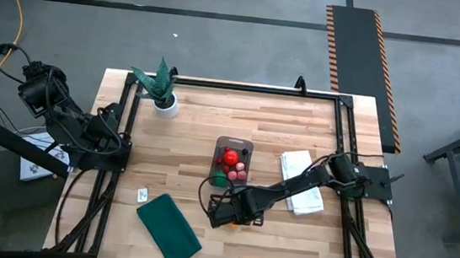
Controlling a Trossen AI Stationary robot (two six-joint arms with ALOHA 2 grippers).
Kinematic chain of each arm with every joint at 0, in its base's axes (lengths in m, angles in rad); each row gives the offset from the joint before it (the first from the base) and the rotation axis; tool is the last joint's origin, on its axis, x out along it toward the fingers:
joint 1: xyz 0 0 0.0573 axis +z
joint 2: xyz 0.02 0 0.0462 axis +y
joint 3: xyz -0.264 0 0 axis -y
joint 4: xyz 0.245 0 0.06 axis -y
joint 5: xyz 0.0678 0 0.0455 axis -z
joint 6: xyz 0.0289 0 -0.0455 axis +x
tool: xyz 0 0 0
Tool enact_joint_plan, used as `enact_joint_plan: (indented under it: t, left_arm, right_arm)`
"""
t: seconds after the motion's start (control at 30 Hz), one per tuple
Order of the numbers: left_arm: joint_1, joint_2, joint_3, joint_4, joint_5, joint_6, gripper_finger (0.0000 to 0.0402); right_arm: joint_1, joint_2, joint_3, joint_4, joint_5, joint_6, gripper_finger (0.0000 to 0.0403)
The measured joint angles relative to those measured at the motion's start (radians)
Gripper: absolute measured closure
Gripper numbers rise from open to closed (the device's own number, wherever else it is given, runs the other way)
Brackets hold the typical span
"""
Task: Pick and placing Produce into tupperware
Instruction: Put the yellow squash into the transparent black bin
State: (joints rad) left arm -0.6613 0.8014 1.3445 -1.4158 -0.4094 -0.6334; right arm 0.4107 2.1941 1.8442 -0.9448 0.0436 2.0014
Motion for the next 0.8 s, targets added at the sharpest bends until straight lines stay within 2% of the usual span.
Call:
enact_joint_plan:
  t: [0.2, 0.8]
  left_arm:
    - [0.000, 0.000, 0.000, 0.000, -0.003, 0.000, 0.0392]
    - [0.000, 0.000, 0.000, 0.000, -0.002, -0.007, 0.0392]
  right_arm:
    - [-0.001, 0.000, 0.000, -0.060, -0.046, 0.062, 0.0172]
    - [-0.040, 0.043, -0.001, -0.075, -0.081, 0.038, 0.0171]
